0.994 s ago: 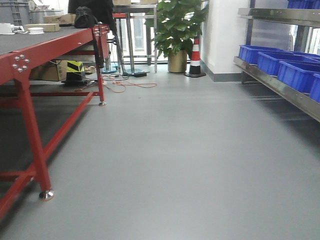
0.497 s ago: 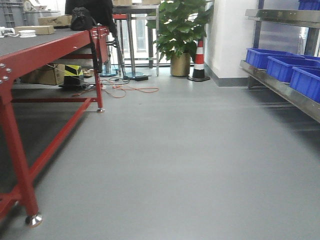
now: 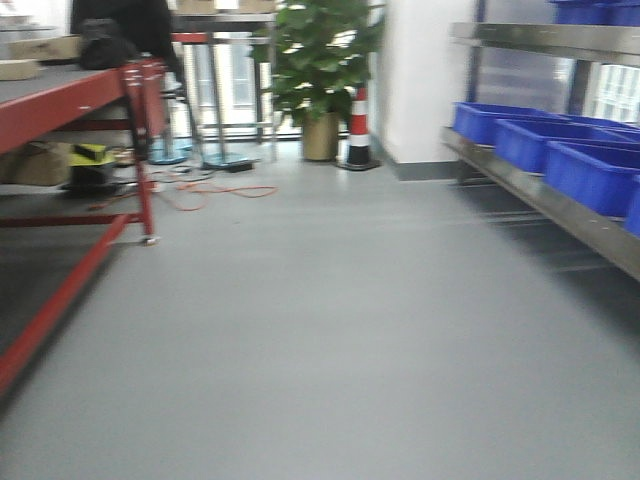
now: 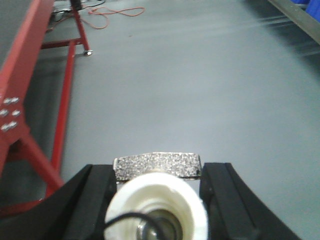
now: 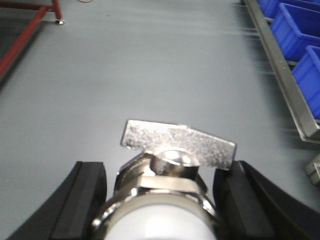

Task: Place valve from conveyor to right shelf box
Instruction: 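Drive the base away from the belt toward the shelf rack, holding valves, then drive up to the shelf and stop facing the blue boxes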

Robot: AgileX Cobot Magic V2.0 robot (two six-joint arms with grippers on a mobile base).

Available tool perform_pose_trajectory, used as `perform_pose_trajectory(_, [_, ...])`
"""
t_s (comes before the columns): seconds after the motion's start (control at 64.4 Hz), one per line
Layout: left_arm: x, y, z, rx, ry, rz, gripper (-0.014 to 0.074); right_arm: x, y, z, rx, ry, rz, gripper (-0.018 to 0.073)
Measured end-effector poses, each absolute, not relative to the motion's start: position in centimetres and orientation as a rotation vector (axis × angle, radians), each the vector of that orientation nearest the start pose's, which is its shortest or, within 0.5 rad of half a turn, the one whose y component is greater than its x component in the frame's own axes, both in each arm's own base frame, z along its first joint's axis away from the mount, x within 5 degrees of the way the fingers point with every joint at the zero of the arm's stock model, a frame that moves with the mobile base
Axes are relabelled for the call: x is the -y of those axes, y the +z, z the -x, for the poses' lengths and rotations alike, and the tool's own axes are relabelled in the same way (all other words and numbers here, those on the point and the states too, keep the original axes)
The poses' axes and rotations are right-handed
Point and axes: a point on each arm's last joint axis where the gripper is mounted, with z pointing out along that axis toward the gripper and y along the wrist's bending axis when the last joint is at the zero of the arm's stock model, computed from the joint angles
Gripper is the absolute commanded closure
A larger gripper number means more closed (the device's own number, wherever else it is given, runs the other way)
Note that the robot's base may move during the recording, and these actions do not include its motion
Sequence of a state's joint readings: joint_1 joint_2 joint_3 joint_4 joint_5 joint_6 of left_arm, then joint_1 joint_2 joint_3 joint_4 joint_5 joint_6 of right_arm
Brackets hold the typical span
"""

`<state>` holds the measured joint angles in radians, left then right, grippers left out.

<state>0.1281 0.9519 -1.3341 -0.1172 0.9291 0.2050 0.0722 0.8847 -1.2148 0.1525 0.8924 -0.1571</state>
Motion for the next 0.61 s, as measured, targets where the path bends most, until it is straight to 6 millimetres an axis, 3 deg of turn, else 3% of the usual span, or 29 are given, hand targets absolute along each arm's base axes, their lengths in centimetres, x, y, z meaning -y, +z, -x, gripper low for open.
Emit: perform_pose_trajectory(0.606, [-1.23,46.86,-16.24,-2.023,0.071,-0.066,0.0707,-2.17,44.67,-15.07,-2.028,0.128,0.21,0.0713])
